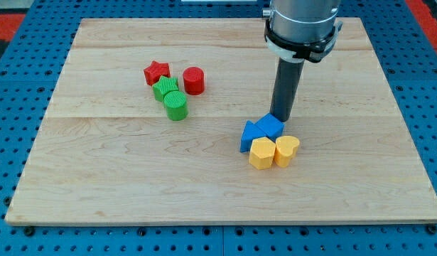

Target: Place your hand below the yellow heart

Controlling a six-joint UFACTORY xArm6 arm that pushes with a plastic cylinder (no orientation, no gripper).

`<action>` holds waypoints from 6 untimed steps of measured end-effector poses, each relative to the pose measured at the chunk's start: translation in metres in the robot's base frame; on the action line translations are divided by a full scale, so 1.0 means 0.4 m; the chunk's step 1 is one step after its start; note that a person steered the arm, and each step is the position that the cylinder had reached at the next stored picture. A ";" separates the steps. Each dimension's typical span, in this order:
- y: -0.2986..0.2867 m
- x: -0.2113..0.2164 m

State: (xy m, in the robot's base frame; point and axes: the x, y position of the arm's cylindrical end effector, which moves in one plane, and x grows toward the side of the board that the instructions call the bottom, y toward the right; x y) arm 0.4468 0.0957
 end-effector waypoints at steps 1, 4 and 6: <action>0.000 0.000; 0.150 -0.093; 0.247 0.192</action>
